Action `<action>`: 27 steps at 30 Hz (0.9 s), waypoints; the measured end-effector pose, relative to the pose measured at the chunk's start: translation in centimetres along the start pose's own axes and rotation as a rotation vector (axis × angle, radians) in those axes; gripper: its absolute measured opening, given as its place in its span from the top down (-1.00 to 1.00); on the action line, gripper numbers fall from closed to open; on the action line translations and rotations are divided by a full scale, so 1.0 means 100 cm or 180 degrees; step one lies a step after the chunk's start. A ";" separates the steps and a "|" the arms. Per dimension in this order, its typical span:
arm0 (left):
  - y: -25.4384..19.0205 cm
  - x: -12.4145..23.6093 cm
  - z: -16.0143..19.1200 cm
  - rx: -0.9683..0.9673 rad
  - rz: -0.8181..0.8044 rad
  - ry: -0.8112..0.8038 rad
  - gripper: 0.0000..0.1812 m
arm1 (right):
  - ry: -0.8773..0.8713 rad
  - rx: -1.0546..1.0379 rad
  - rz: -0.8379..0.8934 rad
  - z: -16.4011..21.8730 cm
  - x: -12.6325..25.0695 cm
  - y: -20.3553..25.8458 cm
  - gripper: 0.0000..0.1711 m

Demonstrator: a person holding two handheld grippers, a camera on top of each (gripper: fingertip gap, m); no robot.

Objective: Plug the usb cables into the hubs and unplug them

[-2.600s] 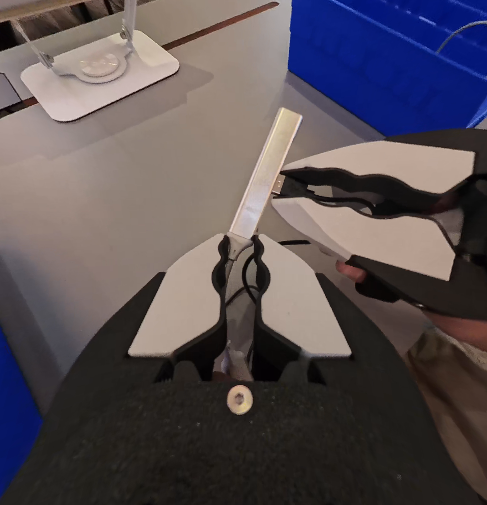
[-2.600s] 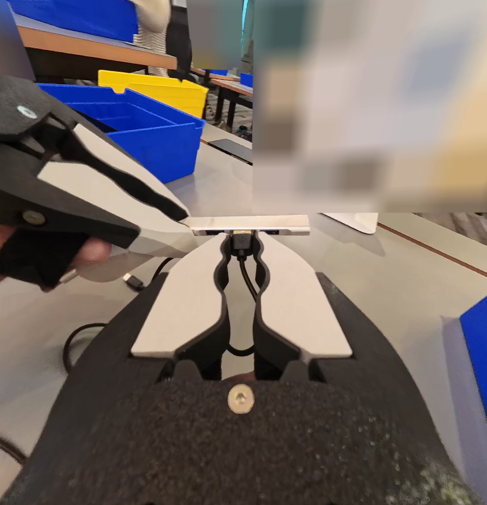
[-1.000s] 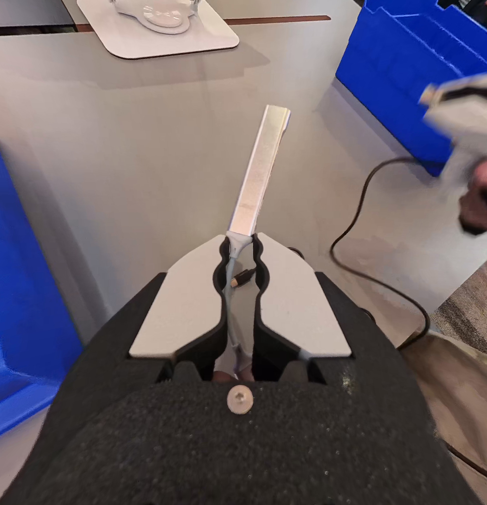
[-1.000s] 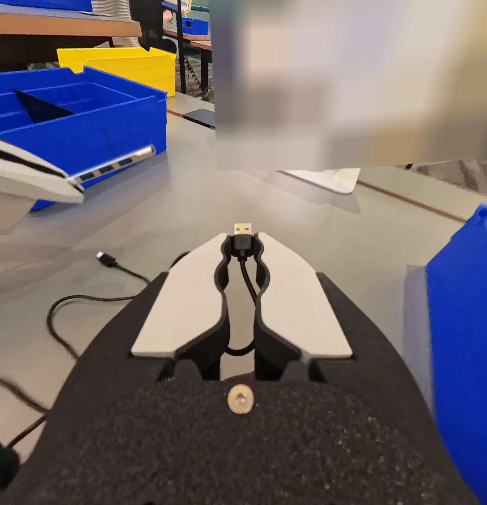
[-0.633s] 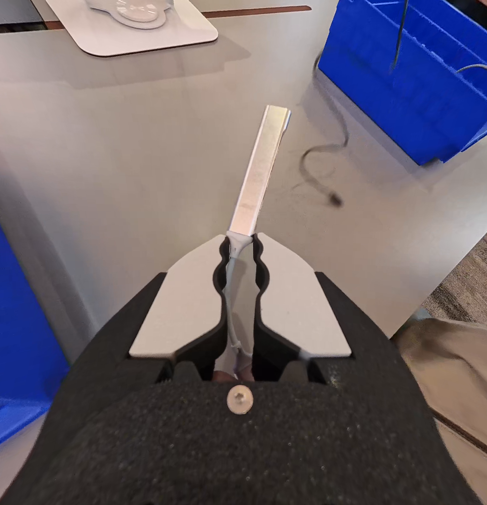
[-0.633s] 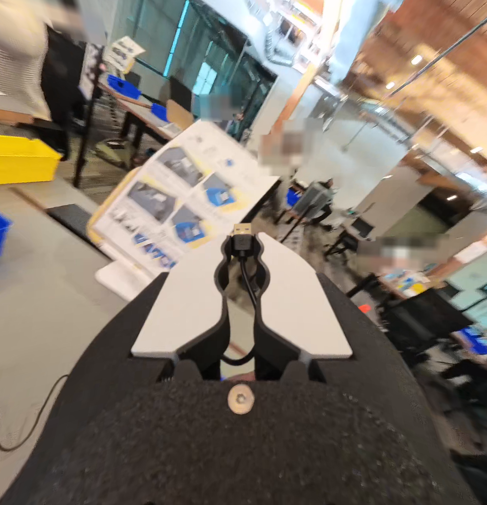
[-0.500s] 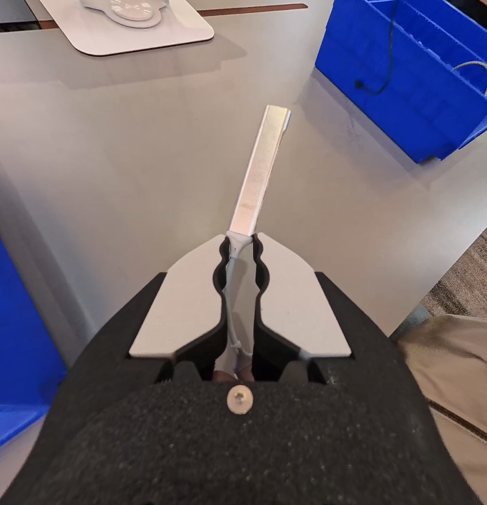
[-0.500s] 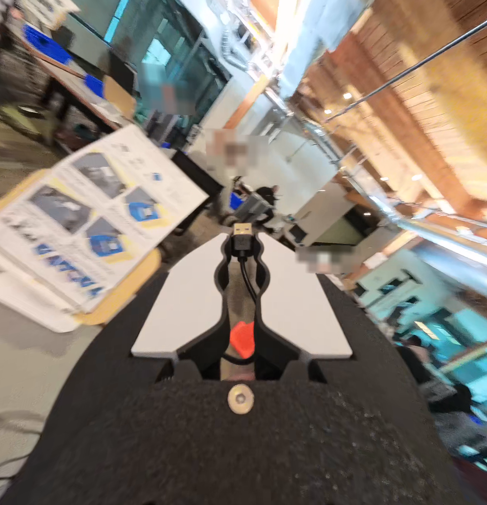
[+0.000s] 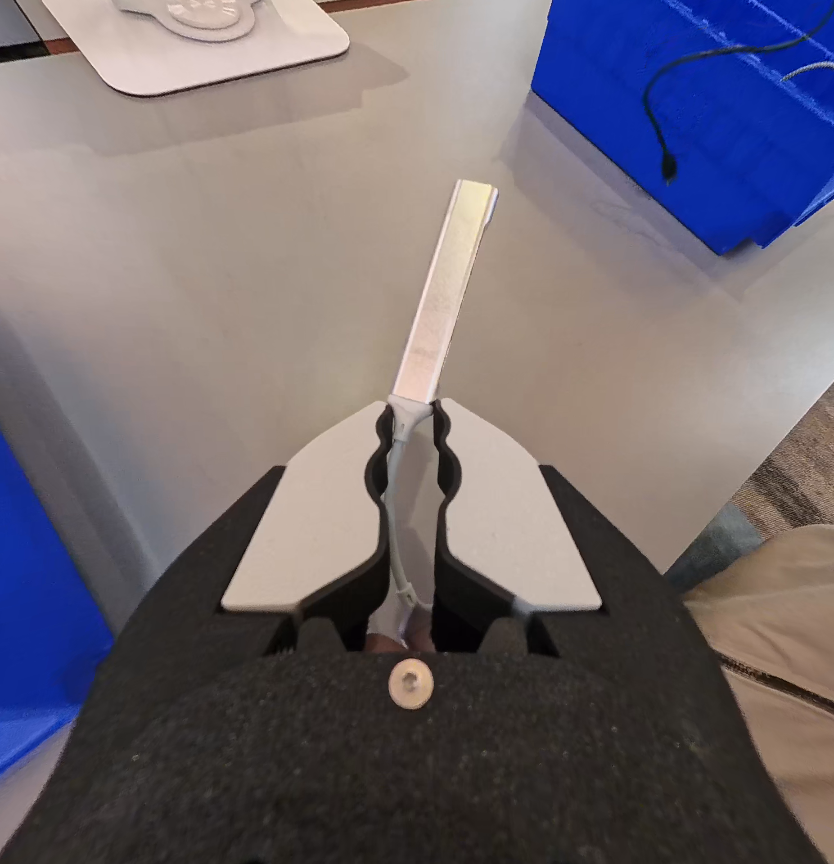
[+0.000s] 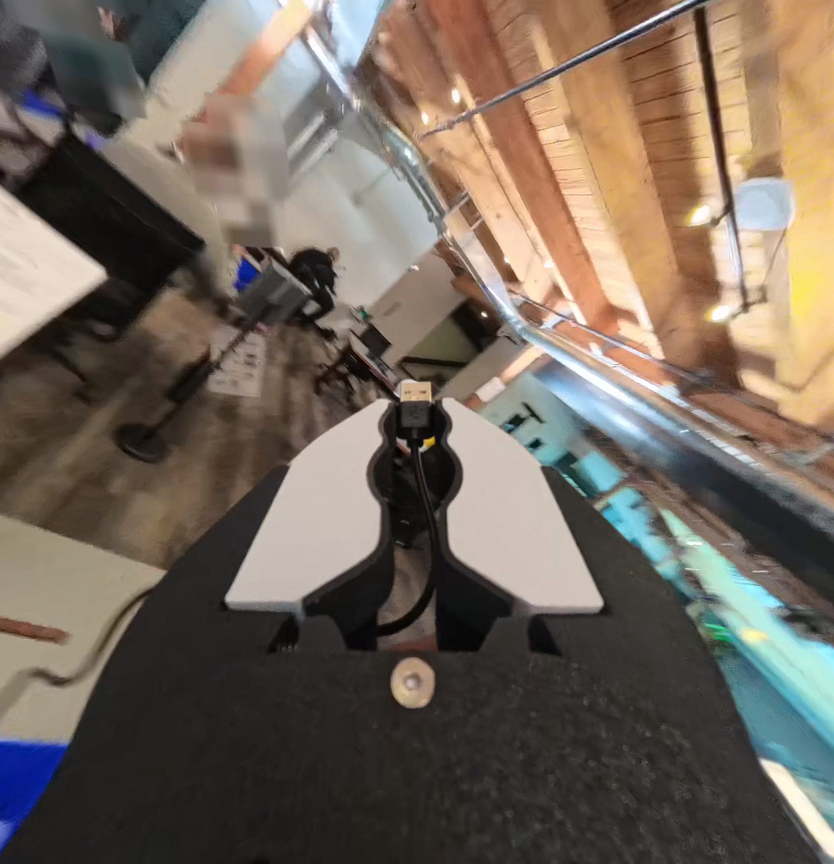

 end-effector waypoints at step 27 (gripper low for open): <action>-0.015 -0.007 0.007 -0.0055 0.0178 0.0088 0.82 | 0.0698 -0.0381 -0.0999 0.125 0.009 0.130 0.82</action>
Point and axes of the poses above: each gripper's, where its closed fingertips meet, x back along the fingers, z out of its underside, y = z × x across the jaws, the point moved 4 cm from there along x, back along the fingers, and after that the axes turned 12 degrees about -y, right-handed, at the moved point
